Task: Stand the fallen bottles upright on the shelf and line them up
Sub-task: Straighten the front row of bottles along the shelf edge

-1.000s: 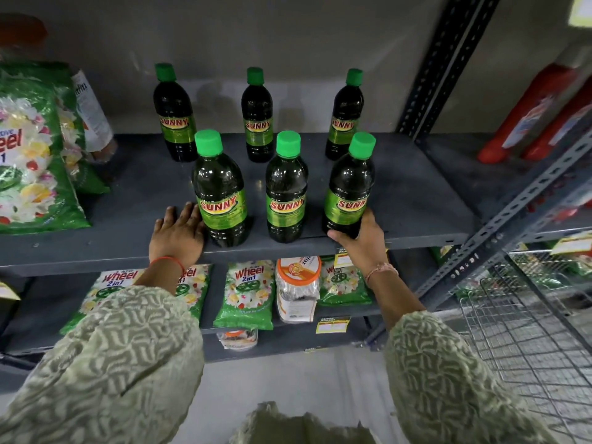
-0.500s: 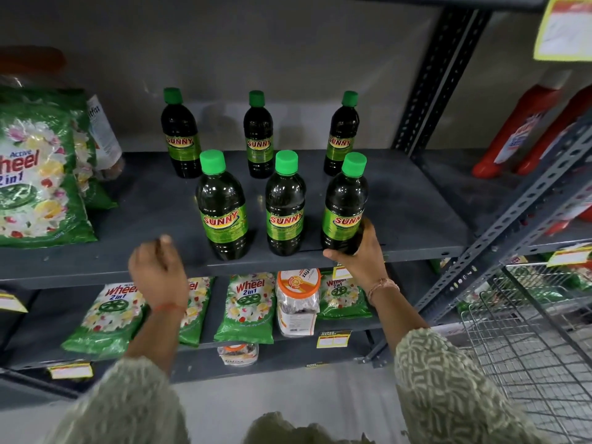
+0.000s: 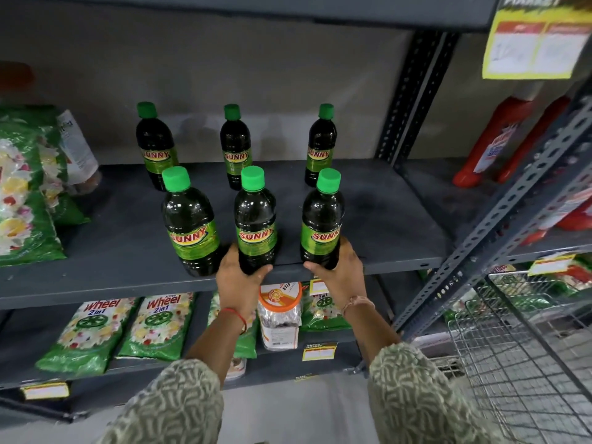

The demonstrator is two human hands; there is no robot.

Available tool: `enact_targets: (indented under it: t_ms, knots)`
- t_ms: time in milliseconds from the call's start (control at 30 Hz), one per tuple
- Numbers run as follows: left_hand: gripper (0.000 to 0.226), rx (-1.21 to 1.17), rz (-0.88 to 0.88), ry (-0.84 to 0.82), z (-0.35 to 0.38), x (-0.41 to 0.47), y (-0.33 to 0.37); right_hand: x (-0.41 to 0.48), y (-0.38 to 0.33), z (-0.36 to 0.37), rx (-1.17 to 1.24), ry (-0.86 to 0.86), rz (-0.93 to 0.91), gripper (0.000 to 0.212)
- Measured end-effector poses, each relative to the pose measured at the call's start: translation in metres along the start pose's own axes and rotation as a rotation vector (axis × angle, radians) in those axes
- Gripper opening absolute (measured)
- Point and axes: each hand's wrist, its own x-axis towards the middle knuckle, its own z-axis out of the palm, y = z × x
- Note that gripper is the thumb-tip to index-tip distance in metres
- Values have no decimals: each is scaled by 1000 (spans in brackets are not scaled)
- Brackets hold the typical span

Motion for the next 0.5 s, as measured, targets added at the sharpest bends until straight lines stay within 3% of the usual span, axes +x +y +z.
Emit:
enact_targets:
  t_ms: [67, 500]
  knots:
    - [49, -39, 7, 11, 0, -1, 1, 3, 5, -9, 11, 13, -4, 66]
    - [48, -49, 49, 29, 0, -3, 3, 11, 30, -35, 24, 65, 16, 69]
